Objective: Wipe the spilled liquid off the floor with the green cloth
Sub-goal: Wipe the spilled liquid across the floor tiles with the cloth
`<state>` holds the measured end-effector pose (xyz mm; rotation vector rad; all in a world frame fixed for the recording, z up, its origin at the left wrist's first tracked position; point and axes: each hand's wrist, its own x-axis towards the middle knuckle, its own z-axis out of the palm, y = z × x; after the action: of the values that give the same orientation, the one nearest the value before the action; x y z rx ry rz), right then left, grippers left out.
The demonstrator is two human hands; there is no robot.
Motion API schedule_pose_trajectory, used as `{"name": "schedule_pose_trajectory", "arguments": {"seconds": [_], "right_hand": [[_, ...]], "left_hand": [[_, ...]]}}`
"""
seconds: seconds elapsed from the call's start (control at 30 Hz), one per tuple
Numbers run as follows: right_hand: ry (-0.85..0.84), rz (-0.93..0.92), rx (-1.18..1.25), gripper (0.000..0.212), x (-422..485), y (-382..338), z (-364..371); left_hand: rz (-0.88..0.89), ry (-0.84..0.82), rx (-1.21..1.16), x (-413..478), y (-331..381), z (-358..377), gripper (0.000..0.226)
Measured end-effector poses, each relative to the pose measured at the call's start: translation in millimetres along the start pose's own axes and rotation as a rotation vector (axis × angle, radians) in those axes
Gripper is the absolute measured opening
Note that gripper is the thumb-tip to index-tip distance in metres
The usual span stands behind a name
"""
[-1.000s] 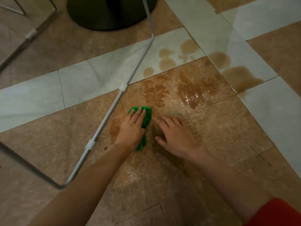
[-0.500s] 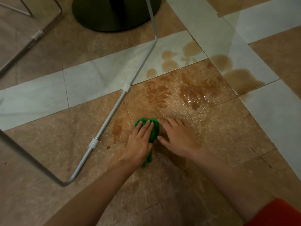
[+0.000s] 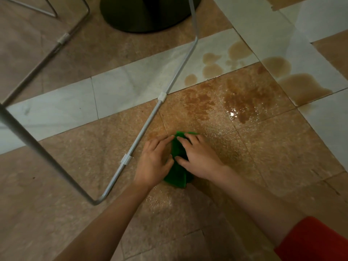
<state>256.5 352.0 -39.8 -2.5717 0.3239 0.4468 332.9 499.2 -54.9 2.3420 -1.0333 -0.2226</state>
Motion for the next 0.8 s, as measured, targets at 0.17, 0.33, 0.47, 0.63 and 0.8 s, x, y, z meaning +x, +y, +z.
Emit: {"name": "schedule_pose_trajectory", "arguments": {"seconds": [0.17, 0.33, 0.47, 0.63, 0.8], "right_hand": [[-0.05, -0.018, -0.046, 0.085, 17.5, -13.6, 8.2], [-0.004, -0.069, -0.001, 0.073, 19.0, -11.4, 13.3], [0.061, -0.156, 0.004, 0.057, 10.7, -8.2, 20.4], [0.056, -0.053, 0.063, 0.065, 31.4, -15.8, 16.9], [-0.055, -0.17, 0.059, 0.068, 55.7, -28.7, 1.1]], "left_hand": [[-0.043, 0.044, 0.101, -2.2, -4.0, -9.7, 0.064], [-0.068, 0.078, 0.14, -6.0, -13.4, -22.0, 0.065], [-0.139, 0.101, 0.175, -10.2, -20.9, -25.6, 0.066], [-0.214, 0.07, 0.191, -13.8, -27.9, -24.3, 0.069], [-0.281, 0.075, -0.004, -13.4, -31.5, -32.6, 0.06]]}}
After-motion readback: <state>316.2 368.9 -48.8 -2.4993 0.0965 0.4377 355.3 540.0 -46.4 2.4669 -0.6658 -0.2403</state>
